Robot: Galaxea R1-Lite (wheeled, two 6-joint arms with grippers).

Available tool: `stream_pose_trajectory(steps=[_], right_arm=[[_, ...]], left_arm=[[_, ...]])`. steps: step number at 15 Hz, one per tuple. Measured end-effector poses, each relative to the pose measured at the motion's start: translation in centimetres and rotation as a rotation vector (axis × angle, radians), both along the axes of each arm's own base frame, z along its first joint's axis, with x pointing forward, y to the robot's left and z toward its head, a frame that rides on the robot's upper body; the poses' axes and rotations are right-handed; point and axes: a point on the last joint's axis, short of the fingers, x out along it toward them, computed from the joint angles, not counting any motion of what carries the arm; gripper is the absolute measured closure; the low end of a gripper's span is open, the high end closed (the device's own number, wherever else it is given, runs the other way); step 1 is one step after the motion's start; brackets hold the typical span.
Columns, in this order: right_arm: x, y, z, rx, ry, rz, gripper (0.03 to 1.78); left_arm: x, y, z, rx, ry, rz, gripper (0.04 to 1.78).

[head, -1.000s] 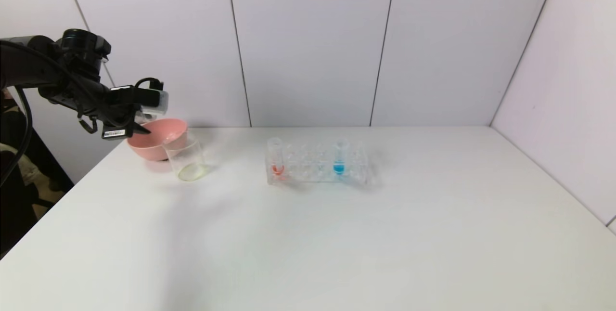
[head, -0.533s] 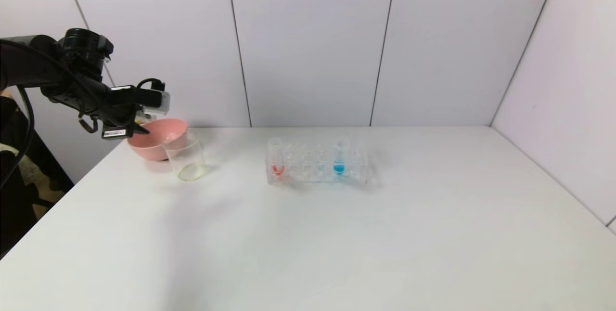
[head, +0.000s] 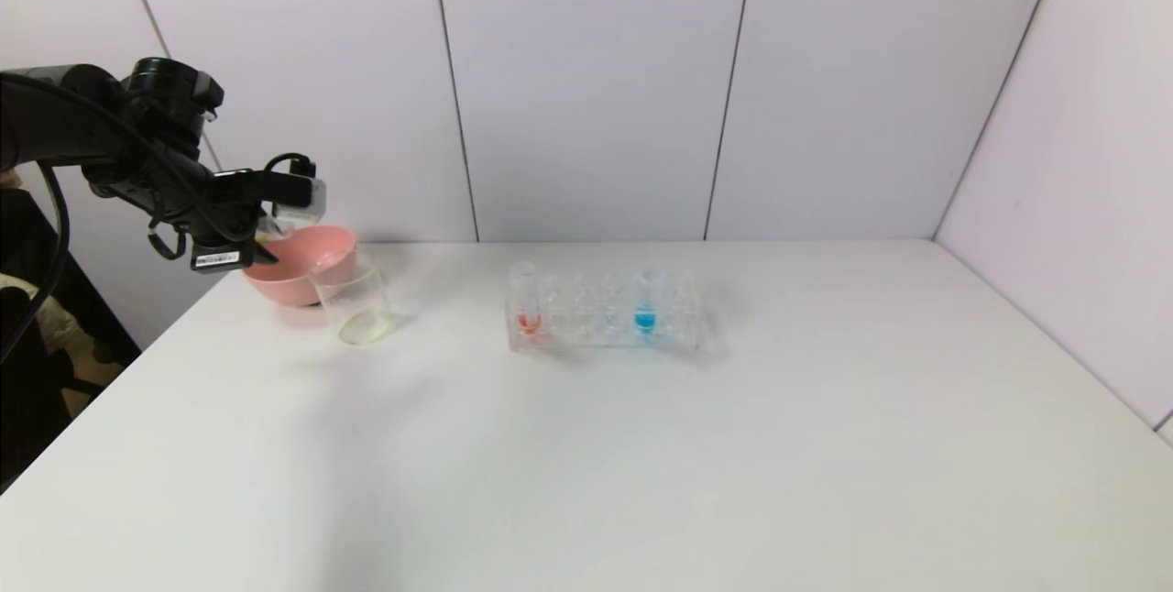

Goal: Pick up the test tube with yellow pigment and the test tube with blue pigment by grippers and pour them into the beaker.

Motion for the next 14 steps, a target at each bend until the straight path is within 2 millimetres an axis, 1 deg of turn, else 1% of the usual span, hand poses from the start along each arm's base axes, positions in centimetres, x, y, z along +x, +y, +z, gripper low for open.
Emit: stream_pose_trajectory(steps=[4, 14], right_arm=[[0.0, 0.0, 0.0, 0.000, 0.000, 0.000, 0.10], [0.0, 0.0, 0.0, 0.000, 0.000, 0.000, 0.10]], left_arm=[[-0.1, -0.1, 0.1, -0.003, 0.007, 0.010, 1.28], [0.3, -1.0, -0.1, 0.071, 0.017, 0.050, 1.28]])
